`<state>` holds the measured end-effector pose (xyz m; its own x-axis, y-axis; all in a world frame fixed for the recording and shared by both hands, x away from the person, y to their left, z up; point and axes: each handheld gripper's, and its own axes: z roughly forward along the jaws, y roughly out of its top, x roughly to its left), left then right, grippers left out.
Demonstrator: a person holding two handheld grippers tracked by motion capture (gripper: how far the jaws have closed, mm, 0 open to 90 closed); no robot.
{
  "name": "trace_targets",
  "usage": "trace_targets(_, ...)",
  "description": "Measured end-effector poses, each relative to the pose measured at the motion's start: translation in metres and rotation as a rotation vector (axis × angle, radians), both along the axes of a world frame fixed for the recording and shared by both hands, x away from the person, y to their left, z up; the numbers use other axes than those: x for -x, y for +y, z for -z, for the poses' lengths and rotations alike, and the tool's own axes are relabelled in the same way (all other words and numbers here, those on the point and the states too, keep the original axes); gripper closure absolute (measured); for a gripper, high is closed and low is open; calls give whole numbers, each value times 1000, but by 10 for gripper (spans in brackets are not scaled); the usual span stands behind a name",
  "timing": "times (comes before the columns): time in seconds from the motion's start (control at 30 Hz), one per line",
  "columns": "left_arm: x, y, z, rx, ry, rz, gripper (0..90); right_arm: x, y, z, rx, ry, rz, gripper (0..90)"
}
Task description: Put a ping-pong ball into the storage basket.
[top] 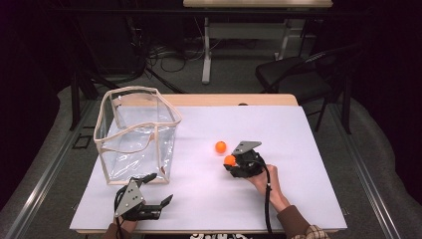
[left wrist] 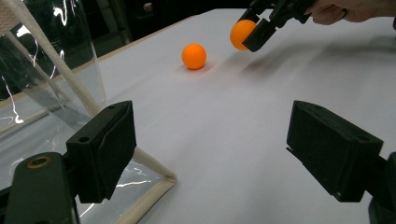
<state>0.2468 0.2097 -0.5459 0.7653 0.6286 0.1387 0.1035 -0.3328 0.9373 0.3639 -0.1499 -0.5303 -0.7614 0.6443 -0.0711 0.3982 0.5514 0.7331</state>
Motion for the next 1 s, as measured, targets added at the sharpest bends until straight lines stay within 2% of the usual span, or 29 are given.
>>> trace_targets(1.0, 0, 0, 0, -2, 1, 3, 158, 5, -3, -17, -8, -18, 3, 506)
